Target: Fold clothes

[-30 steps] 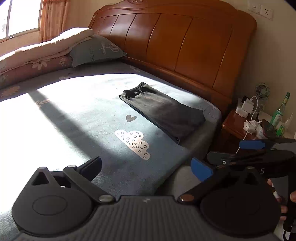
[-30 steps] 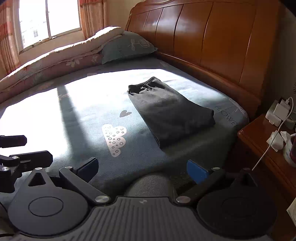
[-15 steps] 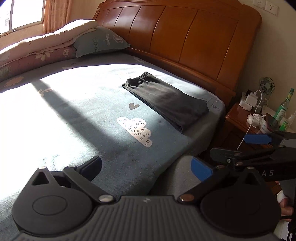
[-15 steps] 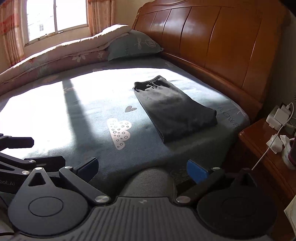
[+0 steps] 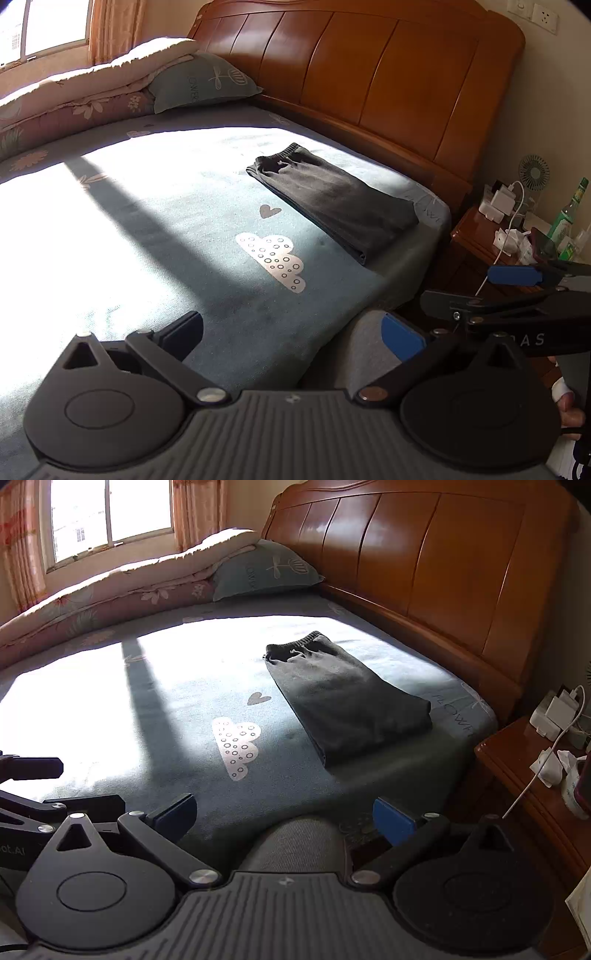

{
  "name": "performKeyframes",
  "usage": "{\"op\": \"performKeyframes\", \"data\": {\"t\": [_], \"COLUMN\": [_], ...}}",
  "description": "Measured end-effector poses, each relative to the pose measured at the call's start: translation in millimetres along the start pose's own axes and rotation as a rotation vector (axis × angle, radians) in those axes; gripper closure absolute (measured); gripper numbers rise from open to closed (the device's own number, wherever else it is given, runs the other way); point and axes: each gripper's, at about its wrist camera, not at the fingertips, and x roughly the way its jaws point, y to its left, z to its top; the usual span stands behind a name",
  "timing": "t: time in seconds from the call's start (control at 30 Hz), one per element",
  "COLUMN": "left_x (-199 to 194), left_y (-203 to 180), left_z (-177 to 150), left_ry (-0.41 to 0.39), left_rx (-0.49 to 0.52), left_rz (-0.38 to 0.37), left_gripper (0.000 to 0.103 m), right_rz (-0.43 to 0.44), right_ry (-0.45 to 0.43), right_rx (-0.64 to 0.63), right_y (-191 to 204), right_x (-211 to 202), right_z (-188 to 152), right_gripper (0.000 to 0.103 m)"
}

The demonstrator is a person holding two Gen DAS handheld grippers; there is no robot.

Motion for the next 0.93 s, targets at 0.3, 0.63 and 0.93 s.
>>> {"op": "performKeyframes", "data": {"t": [0.3, 0.63, 0.93], "left_x": [1.8, 3.2, 3.4], "left_y": [-4.4, -3.7, -2.8], "left_z": [-0.6, -1.6, -1.9], "left_ry": [0.005, 0.009, 0.004], "left_rx": [0.014, 0.016, 0.014], "left_rz": [-0.020, -0.028, -0.035], "left_gripper": [0.001, 0.001, 0.001], "right_rz": [-0.024, -0.028, -0.036], "right_ry": [0.005, 0.008, 0.008], "right_rx": [-0.013, -0.016, -0.021], "right_y": [2.3, 3.1, 5.3], "right_x": [-0.4, 0.0, -0.6], "right_z": [0.1, 0.7, 0.6], "right_gripper": [0.000, 0.000, 0.000]}}
